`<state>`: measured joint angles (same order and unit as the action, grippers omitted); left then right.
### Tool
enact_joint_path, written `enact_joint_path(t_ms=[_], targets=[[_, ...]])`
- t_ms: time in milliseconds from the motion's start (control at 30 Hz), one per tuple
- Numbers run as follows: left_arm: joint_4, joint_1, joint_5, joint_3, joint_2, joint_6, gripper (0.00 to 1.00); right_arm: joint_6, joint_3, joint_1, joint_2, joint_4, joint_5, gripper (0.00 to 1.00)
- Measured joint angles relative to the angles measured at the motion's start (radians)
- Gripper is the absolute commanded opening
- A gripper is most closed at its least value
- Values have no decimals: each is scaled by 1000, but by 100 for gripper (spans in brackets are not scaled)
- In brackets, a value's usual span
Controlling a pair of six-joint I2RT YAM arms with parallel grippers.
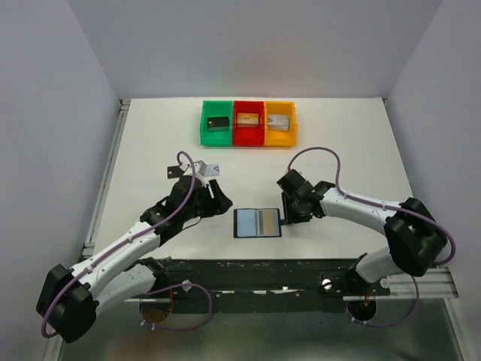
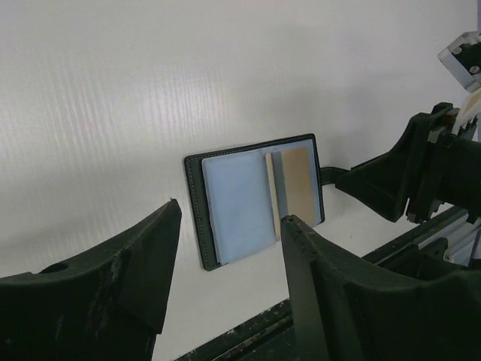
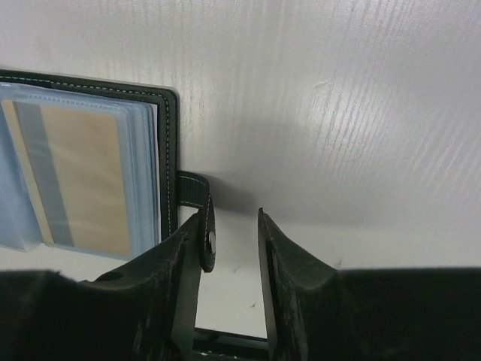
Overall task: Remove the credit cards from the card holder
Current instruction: Remove the credit card from the card holder.
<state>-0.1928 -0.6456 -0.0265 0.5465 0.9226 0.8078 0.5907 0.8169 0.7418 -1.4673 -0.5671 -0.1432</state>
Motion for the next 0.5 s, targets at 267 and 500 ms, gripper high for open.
enact_joint_path(t_ms=[267, 500], targets=[[-51, -3, 79, 4, 21, 54, 95, -16, 0, -2, -10, 16, 12, 4], [-79, 3, 118, -6, -41, 56, 91, -18, -19, -3, 77, 40, 62, 0]])
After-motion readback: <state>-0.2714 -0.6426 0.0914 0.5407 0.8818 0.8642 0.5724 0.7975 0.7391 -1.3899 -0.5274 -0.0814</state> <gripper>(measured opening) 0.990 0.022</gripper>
